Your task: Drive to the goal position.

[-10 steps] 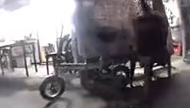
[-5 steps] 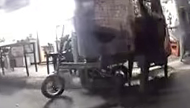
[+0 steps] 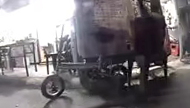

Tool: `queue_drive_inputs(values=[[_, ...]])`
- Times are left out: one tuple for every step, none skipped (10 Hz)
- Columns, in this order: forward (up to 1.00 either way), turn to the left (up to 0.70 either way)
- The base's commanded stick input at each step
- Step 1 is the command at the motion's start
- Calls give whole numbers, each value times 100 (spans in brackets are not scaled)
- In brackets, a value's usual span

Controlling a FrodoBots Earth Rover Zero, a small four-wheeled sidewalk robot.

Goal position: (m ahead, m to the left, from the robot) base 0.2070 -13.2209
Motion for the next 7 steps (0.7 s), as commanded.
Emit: queue_drive_inputs(values=[[0, -70], [0, -70], [0, -70], [0, -70], [0, -70], [0, -70], [0, -70]])
